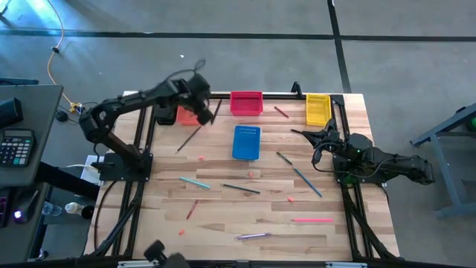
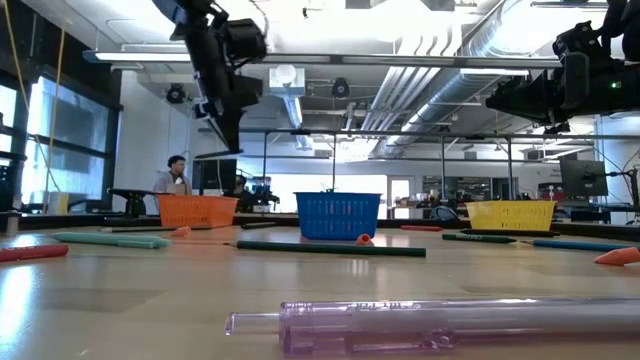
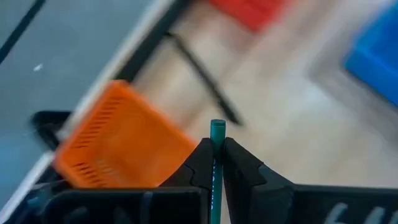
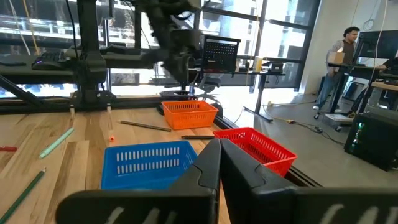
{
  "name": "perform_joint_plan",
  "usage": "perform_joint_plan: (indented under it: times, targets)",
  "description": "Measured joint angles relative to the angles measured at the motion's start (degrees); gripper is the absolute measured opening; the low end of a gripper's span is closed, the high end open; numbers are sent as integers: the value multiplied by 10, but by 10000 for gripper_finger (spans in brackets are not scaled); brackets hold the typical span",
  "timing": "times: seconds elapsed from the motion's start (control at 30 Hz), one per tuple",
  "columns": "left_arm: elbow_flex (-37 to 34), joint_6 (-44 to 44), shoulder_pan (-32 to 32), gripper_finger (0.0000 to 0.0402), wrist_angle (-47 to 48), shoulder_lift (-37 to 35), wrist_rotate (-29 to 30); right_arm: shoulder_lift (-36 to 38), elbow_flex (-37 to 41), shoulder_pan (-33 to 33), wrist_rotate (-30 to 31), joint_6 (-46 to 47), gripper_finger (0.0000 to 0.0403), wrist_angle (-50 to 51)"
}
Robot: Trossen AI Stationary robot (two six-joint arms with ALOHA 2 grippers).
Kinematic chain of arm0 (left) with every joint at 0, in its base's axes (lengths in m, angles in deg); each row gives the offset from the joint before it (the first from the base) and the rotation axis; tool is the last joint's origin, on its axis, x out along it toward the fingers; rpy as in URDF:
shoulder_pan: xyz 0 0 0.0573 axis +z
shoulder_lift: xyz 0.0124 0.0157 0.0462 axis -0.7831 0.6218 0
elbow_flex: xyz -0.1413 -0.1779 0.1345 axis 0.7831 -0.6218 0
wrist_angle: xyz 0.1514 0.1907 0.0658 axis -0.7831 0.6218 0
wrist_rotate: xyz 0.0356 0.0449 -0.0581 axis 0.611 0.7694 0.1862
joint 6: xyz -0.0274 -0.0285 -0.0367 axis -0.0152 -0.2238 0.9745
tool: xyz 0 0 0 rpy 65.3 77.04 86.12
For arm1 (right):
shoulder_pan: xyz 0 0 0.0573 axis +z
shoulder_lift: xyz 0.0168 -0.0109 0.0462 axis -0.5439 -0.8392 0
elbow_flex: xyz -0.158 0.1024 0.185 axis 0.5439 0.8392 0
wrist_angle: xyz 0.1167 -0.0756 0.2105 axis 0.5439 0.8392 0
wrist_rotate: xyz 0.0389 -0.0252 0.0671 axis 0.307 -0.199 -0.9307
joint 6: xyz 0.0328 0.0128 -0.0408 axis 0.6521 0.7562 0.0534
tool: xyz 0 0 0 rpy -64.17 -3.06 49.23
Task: Sort crayons/erasers/pens/pencils in bins
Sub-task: Put the dark green crayon into the orange bin
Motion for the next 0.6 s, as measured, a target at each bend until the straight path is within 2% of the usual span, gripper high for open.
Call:
perform_joint_plan:
  times: [0.3, 0.6]
  targets:
    - [-91, 40, 120, 5, -141, 6, -41, 0, 0, 0, 0, 0, 2, 0]
    - [-144, 62, 158, 5, -211, 18, -64, 0, 0, 0, 0, 0, 2, 0]
